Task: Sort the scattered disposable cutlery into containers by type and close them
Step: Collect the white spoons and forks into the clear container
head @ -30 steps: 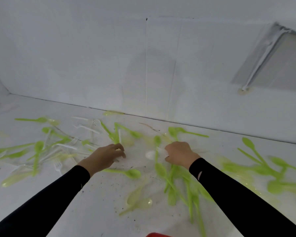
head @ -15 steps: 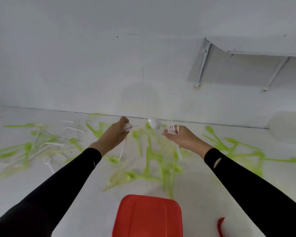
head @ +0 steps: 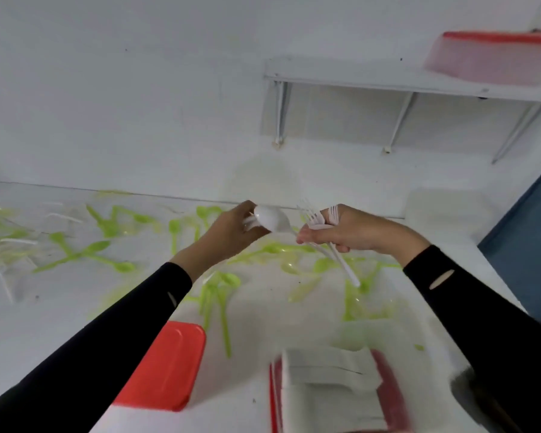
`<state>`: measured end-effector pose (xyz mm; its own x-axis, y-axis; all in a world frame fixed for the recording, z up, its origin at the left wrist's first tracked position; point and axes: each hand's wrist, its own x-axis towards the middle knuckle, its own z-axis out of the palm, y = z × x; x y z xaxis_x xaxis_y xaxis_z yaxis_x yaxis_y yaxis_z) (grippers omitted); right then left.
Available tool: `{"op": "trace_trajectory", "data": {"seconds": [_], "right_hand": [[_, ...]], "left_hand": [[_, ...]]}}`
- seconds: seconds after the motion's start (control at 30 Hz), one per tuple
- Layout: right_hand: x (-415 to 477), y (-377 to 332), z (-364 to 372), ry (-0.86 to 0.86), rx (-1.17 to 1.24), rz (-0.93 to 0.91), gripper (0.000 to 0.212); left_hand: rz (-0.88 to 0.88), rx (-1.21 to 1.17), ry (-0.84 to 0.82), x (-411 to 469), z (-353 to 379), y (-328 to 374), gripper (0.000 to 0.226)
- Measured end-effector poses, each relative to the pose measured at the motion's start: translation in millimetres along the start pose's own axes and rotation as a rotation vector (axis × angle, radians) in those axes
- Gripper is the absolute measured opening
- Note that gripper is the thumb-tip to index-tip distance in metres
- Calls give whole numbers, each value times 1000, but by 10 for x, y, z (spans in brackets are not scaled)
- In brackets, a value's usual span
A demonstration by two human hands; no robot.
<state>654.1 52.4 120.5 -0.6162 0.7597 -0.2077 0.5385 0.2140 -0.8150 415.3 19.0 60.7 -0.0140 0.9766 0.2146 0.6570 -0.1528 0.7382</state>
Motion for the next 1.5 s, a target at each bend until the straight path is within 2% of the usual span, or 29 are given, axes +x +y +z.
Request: {"op": "trace_trajectory", "data": {"seconds": [0.13, 0.2, 0.27, 0.3, 0.4, 0.47, 0.57, 0.67, 0.93, 1.03, 1.13, 1.23, 1.5], "right_hand": [[-453, 268, -204, -185, -190, 83, 21], [-616, 438, -106, -292, -275, 87, 30], [-715, 574, 94, -358, -395, 73, 42], [-766, 631, 200, -388, -478, 44, 40], [-901, 685, 533, -430, -727, -55, 25], [-971, 723, 734, -480, -873, -115, 30], [-987, 850, 970, -519, -956, -180, 34], [-979, 933, 1098, -487, -1014, -240, 30], [-955, 1030, 1288, -607, -1046, -290, 21], [-898, 1001, 1254, -619, -949, -263, 28], [-857, 923, 1229, -563, -748, -235, 40], [-851, 877, 1280, -551, -671, -257, 41], [-834, 897, 1364, -563, -754, -328, 30]], "left_hand": [[-55, 88, -444, -231, 389, 180, 4], [-69, 189, -474, -388, 633, 237, 13], [-148, 209, -433, -561, 811, 225, 30], [-184, 205, -393, -661, 902, 207, 32], [-210, 148, -184, -923, 1075, 145, 23], [-253, 101, -25, -1055, 1140, 164, 19], [-289, 57, 140, -1186, 1225, 233, 18], [-308, 13, 219, -1241, 1246, 314, 16], [-322, 17, 258, -1244, 1266, 333, 18], [-332, 16, 259, -1235, 1275, 323, 18], [-353, 14, 257, -1225, 1277, 320, 18], [-364, 13, 244, -1218, 1278, 319, 17], [-381, -39, 222, -1201, 1275, 313, 19]]}}
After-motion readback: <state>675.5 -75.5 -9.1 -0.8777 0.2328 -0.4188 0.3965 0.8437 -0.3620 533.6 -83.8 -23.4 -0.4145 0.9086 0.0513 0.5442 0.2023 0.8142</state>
